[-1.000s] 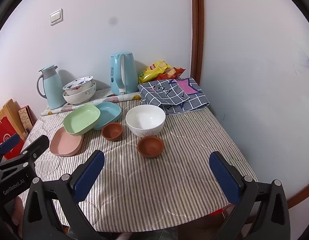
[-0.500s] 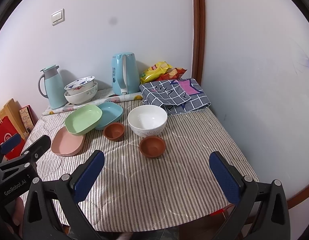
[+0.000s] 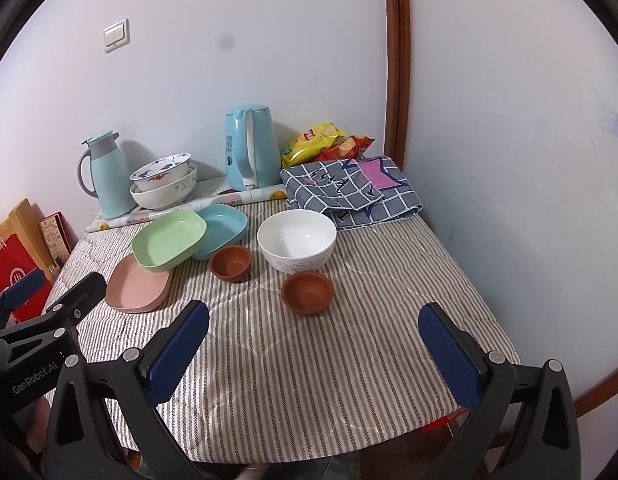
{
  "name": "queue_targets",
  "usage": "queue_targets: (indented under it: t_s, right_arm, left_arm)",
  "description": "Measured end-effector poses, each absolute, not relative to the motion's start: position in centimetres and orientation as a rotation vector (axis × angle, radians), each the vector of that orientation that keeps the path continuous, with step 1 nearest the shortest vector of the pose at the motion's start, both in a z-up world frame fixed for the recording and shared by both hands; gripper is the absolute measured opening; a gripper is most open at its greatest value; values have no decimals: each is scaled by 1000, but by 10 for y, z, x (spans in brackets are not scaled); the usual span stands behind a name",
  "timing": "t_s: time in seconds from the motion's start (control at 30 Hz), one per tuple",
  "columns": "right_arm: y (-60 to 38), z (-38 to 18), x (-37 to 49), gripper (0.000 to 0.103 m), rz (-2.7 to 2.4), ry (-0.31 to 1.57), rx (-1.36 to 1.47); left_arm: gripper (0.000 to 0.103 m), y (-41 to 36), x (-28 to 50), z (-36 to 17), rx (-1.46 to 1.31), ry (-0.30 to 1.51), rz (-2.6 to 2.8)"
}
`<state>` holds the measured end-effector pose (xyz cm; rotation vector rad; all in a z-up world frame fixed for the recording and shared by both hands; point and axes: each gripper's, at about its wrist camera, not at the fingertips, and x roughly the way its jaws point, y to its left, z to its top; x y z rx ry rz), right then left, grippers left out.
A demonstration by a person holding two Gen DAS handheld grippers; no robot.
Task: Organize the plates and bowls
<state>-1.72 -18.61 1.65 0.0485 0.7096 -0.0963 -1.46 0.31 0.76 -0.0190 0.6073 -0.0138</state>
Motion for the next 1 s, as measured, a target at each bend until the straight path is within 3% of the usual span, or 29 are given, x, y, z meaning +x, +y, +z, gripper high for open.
queue_targets:
  t_s: [1.0]
  right_arm:
    - [-180,17,-19,103,-98,710,50]
  left_arm:
    - [103,4,-17,12,-26,596,-28]
